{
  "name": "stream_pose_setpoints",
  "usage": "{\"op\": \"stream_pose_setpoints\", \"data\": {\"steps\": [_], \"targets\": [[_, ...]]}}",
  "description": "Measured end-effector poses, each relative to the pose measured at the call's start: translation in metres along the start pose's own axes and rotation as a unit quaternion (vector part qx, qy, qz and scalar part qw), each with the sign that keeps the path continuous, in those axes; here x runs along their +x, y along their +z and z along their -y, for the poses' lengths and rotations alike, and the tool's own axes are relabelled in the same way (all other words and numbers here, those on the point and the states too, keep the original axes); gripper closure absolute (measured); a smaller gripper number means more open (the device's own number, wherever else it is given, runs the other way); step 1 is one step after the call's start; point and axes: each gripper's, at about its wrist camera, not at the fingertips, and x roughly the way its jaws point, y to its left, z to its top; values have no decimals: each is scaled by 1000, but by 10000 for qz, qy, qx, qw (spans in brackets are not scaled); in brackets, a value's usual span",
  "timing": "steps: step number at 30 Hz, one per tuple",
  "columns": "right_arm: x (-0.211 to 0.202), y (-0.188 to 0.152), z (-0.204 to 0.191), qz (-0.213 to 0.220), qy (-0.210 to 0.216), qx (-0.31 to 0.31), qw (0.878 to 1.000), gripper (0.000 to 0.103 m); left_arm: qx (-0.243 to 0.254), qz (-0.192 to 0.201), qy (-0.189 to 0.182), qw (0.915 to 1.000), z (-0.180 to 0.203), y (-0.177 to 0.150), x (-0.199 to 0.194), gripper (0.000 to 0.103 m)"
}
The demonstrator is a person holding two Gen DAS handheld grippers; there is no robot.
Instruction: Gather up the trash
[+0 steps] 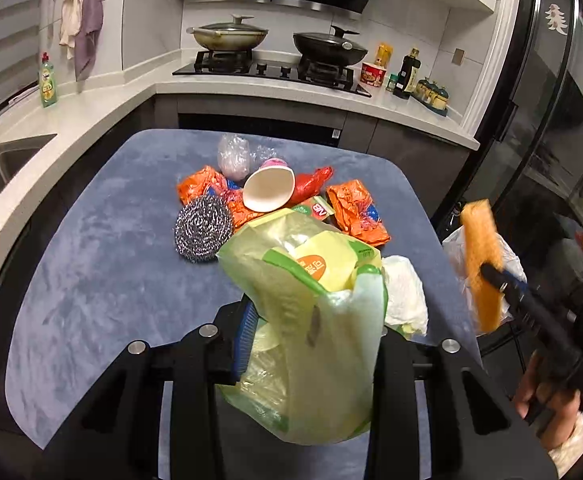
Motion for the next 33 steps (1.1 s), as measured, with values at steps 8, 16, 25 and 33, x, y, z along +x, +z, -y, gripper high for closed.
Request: {"op": "stream_pose_setpoints", "data": {"steps": [8, 16, 25, 33], "targets": [[1, -22, -40, -230, 472, -295, 9982, 87, 44, 269, 68, 9996, 0, 9, -22, 71], [-2, -24, -46, -236, 465, -305, 9982, 86, -156, -312, 494, 9982, -23, -10, 12, 60], [-4, -21, -34, -213, 281, -189, 9992, 83, -304, 13, 1145, 9930, -37, -9, -4, 17], [-4, -18, -28, -184, 238, -86, 9995, 83, -415, 306, 1260, 9907, -44, 3, -12, 12]]}}
